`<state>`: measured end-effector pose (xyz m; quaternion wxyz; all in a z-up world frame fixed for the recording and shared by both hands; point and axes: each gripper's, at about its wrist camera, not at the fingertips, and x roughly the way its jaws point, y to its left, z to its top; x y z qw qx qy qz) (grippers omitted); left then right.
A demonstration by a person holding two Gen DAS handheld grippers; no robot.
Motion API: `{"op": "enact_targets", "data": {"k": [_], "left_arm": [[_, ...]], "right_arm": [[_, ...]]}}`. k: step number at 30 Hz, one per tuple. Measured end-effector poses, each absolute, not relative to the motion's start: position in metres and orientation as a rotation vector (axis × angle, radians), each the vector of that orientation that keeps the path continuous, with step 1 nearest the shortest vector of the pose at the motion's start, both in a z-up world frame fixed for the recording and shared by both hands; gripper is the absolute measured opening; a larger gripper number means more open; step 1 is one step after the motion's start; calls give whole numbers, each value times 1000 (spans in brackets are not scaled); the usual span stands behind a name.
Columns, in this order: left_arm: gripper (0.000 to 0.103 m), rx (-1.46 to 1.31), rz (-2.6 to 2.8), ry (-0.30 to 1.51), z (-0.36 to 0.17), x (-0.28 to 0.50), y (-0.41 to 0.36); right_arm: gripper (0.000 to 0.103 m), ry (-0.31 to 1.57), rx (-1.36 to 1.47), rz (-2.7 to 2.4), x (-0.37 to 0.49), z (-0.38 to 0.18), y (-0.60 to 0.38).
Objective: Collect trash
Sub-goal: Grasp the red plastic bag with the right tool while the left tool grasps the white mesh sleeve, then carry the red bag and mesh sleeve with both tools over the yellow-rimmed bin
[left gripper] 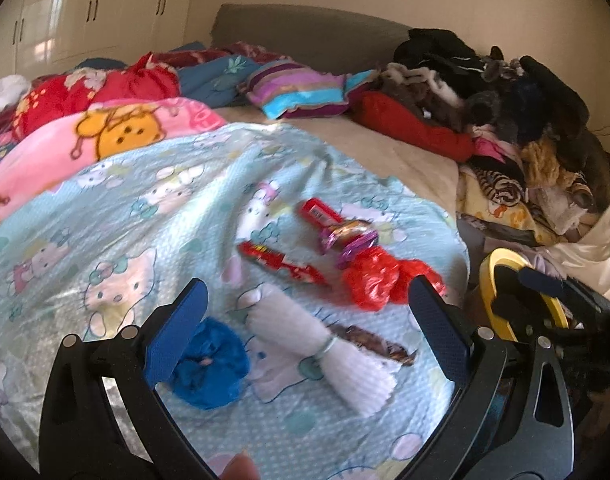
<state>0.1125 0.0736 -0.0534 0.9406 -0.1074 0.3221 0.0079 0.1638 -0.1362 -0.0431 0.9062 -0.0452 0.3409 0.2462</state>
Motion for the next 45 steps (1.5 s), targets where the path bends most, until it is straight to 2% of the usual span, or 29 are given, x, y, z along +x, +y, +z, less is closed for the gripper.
{"op": "enact_targets", "data": {"k": [5, 7, 12, 15, 19, 21, 25, 27, 28, 33, 36, 39, 45], "left_arm": [[91, -230, 9, 700, -65, 110, 79], [86, -239, 0, 718, -70, 108, 80], [70, -262, -53, 776, -86, 110, 71], [65, -275, -88, 809, -95, 112, 62], [64, -272, -120, 844, -106, 114, 49], [61, -271, -132, 862, -112, 115, 43], [56, -280, -143, 894, -122, 117, 39], [50, -292, -146, 915, -129, 119, 39], [48, -298, -147, 921, -131, 119, 39], [25, -328, -180, 927, -136, 121, 40], [17, -318, -195, 919, -135, 119, 36], [11, -317, -201, 906, -130, 118, 37], [10, -309, -187, 841, -108, 116, 50]], "right_arm": [[78, 752, -99, 532, 189, -51, -119], [76, 779, -98, 548, 199, -56, -113], [62, 852, -92, 542, 222, -74, -104], [53, 899, -60, 534, 233, -84, -101], [45, 936, -41, 546, 242, -95, -94], [34, 956, -58, 553, 245, -101, -88], [26, 970, -44, 556, 242, -112, -84], [22, 960, -36, 550, 238, -114, -85], [22, 952, -32, 548, 236, -114, -86], [19, 907, 22, 533, 225, -104, -98], [19, 882, 65, 529, 215, -98, -107], [19, 864, 90, 526, 205, -94, -116], [19, 835, 116, 507, 189, -86, -133]]}}
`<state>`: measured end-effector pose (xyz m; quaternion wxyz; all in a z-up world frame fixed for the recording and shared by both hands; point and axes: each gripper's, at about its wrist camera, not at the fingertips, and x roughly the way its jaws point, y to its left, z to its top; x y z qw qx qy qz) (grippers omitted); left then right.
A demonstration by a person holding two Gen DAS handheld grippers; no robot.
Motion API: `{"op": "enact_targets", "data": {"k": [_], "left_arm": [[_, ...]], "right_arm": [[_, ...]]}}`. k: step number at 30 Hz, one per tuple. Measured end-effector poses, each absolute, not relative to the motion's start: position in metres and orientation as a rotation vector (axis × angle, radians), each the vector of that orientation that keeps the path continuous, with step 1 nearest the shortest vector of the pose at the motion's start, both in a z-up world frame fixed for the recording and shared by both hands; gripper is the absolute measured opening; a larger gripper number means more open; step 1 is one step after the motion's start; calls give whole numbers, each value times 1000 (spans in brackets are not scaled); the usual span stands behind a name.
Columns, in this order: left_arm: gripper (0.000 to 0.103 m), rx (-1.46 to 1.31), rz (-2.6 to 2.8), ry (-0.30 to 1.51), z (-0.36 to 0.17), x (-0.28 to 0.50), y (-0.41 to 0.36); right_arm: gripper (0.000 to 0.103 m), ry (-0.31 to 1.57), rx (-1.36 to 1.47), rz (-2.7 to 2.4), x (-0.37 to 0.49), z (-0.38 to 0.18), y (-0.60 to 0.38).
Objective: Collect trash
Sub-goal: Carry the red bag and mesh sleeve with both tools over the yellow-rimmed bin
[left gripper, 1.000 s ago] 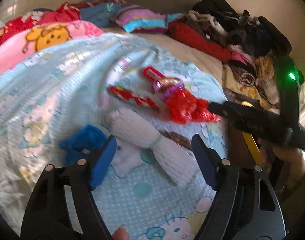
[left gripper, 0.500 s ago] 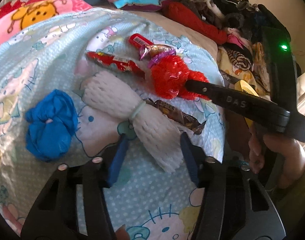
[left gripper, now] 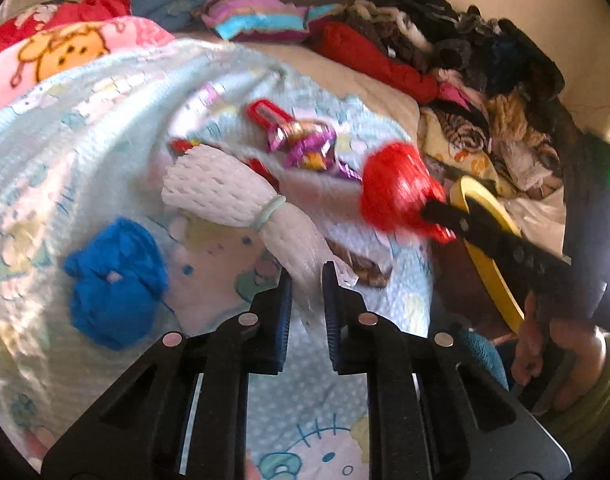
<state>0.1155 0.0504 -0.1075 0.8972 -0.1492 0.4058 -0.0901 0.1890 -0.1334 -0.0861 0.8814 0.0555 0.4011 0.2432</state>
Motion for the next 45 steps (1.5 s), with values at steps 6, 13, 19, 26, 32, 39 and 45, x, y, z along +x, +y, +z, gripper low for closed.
{"op": "enact_targets", "data": {"k": [6, 13, 19, 26, 32, 39, 45], "left_arm": [[10, -307, -144, 765, -81, 112, 66], [10, -285, -124, 701, -57, 107, 73], [10, -275, -127, 671, -46, 105, 70], [10, -251, -148, 642, -34, 100, 58], [10, -235, -169, 630, -29, 97, 48], [9, -220, -192, 619, -24, 94, 38], [9, -200, -219, 615, -21, 93, 27]], "right_arm": [[19, 820, 117, 504, 178, -80, -142], [19, 780, 92, 529, 167, -65, -139], [19, 753, 87, 543, 159, -53, -139], [19, 723, 90, 552, 148, -40, -144], [19, 703, 95, 538, 141, -31, -152], [19, 685, 106, 520, 134, -22, -167], [19, 677, 113, 500, 129, -17, -179]]}}
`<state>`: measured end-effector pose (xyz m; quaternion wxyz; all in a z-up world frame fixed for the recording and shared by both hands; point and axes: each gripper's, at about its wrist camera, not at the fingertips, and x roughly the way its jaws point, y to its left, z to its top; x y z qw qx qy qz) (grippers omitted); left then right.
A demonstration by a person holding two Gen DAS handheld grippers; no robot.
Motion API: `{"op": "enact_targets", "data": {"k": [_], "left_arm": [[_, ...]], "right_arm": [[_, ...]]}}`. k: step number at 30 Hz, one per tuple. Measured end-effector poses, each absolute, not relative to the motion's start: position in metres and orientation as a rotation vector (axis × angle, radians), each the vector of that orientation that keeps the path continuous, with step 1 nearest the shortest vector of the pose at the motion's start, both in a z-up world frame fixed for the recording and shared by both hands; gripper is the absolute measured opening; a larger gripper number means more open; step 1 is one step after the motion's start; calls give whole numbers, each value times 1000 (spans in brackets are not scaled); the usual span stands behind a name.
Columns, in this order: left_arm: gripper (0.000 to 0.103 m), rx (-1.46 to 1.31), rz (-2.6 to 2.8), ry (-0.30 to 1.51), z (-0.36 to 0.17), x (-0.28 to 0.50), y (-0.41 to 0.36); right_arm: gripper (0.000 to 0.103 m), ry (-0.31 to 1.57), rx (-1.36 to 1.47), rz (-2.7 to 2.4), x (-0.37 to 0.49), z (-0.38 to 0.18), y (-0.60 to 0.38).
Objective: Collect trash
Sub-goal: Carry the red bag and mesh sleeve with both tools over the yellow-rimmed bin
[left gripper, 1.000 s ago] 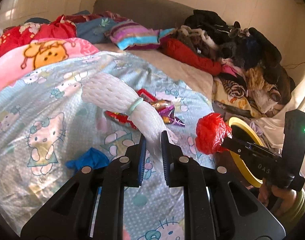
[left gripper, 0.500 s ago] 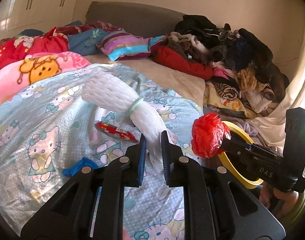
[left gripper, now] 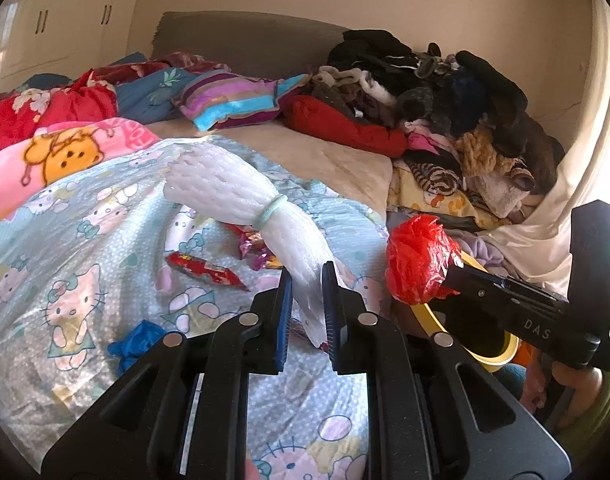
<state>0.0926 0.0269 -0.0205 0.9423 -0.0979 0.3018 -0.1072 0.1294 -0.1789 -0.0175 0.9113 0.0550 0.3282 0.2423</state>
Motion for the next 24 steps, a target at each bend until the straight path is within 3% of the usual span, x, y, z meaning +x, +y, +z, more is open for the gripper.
{"op": "enact_targets", "data": {"k": [24], "left_arm": [[9, -132, -347, 622, -10, 91, -42]], "right_arm": [[19, 641, 234, 349, 123, -6, -263]]}}
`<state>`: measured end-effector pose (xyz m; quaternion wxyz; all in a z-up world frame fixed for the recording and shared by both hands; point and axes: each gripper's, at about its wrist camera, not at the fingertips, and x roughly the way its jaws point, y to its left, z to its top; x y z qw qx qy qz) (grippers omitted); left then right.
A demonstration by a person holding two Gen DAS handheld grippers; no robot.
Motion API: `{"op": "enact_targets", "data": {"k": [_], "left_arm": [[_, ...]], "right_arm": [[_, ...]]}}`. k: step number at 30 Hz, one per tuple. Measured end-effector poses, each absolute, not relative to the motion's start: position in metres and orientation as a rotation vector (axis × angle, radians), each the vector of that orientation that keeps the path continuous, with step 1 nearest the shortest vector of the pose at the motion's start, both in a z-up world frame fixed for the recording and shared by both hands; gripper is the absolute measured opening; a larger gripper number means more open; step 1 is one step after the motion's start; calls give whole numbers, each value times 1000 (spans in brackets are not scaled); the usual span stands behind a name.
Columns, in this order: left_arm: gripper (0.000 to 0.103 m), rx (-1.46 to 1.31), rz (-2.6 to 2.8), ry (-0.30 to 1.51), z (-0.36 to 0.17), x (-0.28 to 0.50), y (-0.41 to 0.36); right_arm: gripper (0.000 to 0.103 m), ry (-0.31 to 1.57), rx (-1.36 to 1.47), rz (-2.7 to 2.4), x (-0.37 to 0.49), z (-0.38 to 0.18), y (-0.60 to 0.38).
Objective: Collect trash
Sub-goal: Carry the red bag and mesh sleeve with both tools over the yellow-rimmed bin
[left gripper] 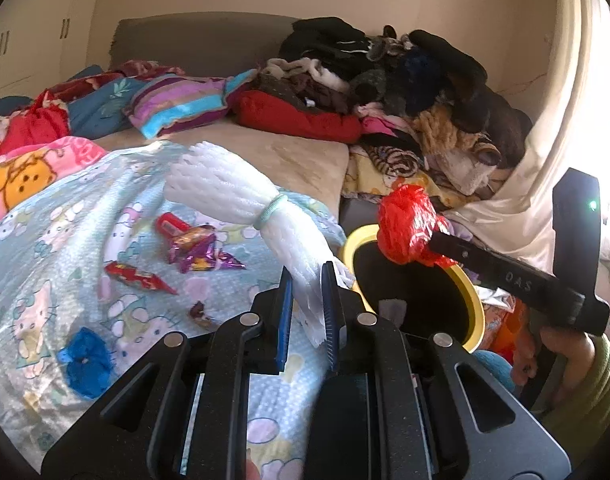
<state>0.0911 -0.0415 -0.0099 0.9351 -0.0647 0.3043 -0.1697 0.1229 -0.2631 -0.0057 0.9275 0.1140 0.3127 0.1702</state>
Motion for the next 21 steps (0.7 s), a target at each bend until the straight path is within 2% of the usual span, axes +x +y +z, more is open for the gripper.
{"op": "enact_targets", "data": {"k": [21], "left_arm": [[9, -66, -459, 662, -18, 102, -107]], "right_arm": [[19, 640, 320, 192, 129, -19, -337]]}}
